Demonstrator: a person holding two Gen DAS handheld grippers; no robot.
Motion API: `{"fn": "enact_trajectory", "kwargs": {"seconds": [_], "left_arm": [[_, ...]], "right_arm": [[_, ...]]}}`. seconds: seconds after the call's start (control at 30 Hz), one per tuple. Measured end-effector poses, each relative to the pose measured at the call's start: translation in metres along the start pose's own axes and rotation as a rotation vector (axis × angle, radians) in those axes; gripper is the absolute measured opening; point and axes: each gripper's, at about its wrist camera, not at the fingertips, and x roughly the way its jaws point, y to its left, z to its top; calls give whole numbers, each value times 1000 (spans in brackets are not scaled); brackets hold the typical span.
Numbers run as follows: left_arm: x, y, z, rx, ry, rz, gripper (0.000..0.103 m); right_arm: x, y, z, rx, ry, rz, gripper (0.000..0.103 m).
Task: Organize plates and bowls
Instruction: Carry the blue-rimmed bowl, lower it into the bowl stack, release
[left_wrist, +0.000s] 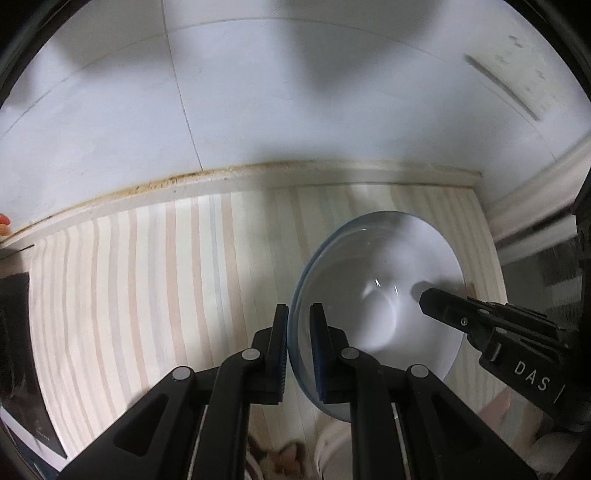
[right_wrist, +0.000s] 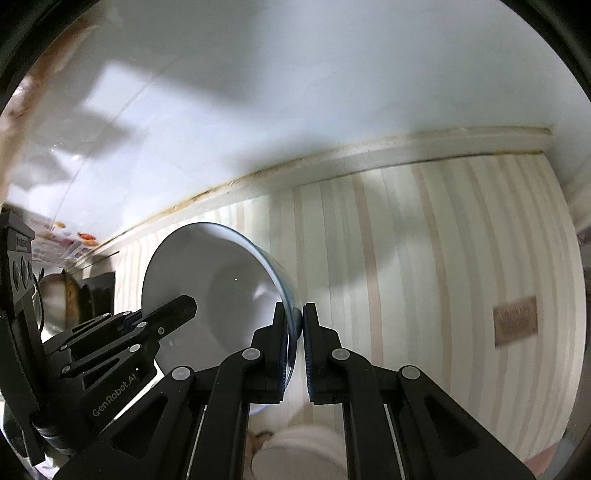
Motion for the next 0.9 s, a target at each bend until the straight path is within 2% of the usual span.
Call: {"fn": "enact_trajectory", "kwargs": {"seconds": [0.2,0.37,0.63,0.9], "left_arm": [[-28,-17,-38,37,13,-23,10],[-34,-27,-73,58,55,-31,10],[-11,-36,-109,99,138,-18,10],[17,-40,-123,124,204,15,10]], "right_arm": [[-38,-3,-52,14,-20,-1,10],[-63,-20,-98,36,-8,-1,10],[-56,-47,-156,83,46,-16,10],[-31,-66,-174,117,94,-34,10]]}}
